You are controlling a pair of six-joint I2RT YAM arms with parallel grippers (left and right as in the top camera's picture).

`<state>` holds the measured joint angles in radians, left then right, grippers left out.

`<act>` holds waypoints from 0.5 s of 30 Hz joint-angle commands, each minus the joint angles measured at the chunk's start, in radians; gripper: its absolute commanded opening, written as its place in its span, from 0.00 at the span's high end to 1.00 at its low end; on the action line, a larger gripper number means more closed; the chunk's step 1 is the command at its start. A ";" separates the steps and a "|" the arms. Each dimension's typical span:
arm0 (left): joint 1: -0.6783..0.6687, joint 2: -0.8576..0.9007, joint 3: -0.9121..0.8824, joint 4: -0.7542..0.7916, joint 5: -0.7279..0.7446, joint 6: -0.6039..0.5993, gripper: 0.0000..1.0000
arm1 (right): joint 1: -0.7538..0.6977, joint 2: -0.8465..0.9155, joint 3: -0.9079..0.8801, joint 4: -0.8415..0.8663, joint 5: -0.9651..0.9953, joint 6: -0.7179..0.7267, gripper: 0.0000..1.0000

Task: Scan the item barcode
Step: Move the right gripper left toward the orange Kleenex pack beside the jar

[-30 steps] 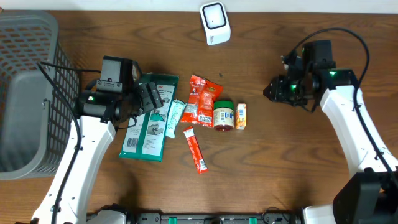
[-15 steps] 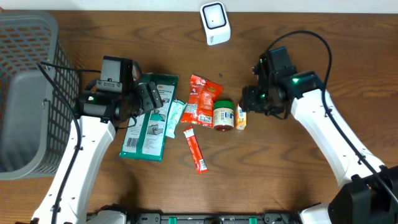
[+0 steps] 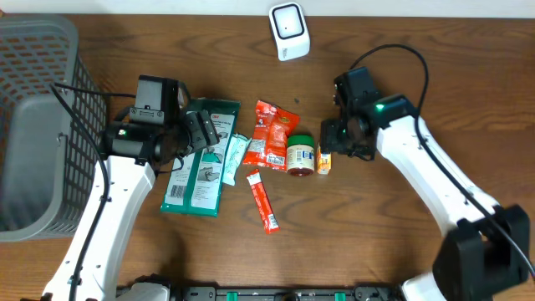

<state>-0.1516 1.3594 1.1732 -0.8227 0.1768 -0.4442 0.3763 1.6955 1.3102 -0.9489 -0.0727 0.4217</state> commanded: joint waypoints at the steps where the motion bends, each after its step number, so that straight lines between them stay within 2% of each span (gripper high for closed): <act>1: 0.003 -0.005 0.016 -0.003 -0.010 0.006 0.13 | 0.005 0.058 0.014 0.000 0.016 0.016 0.37; 13: 0.003 -0.005 0.016 -0.003 -0.010 0.006 0.13 | 0.005 0.183 0.014 0.037 0.016 0.009 0.36; 15: 0.003 -0.005 0.016 -0.003 -0.010 0.006 0.13 | 0.004 0.188 0.014 0.040 0.021 -0.012 0.41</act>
<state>-0.1516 1.3594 1.1732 -0.8227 0.1768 -0.4442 0.3763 1.8713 1.3102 -0.9134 -0.0696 0.4187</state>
